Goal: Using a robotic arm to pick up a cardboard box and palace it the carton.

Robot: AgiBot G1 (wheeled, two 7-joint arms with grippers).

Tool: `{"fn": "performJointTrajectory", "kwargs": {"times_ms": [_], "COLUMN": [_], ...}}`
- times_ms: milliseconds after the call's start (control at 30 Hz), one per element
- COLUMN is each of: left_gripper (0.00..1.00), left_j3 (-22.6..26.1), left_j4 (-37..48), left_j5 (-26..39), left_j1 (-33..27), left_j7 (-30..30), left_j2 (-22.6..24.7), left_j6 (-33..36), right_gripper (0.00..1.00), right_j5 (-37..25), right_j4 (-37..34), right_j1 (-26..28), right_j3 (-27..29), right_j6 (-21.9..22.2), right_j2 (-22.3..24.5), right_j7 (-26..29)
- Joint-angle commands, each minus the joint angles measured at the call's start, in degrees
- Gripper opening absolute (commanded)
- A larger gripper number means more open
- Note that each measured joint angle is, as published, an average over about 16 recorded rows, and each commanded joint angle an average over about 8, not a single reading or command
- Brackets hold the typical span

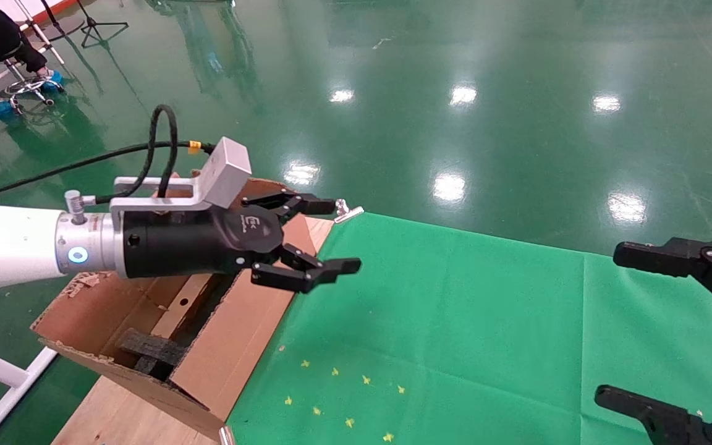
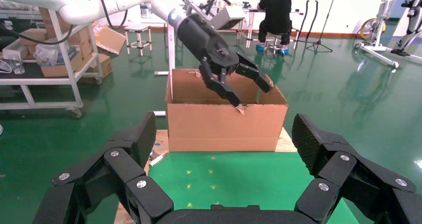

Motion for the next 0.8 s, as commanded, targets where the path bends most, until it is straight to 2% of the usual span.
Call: {"fn": "performJointTrajectory", "kwargs": {"times_ms": [33,800], "left_gripper": [1.00,1.00], "left_j3": [-0.40,-4.90], "left_j4": [-0.72,-8.74], "left_j5": [-1.54,-18.76], "left_j1": [0.49,5.88], "left_j7": [0.86,10.24], "left_j2": [0.18,2.11], "left_j6": [0.87,10.53], "right_gripper": [1.00,1.00], "right_j5": [0.00,0.02], "right_j4": [0.00,-0.01], "right_j1": [0.00,-0.01], "right_j3": [0.00,-0.02], "right_j6": [0.00,0.02], "right_j2": [0.00,0.01], "right_j7": [0.00,-0.01]}}
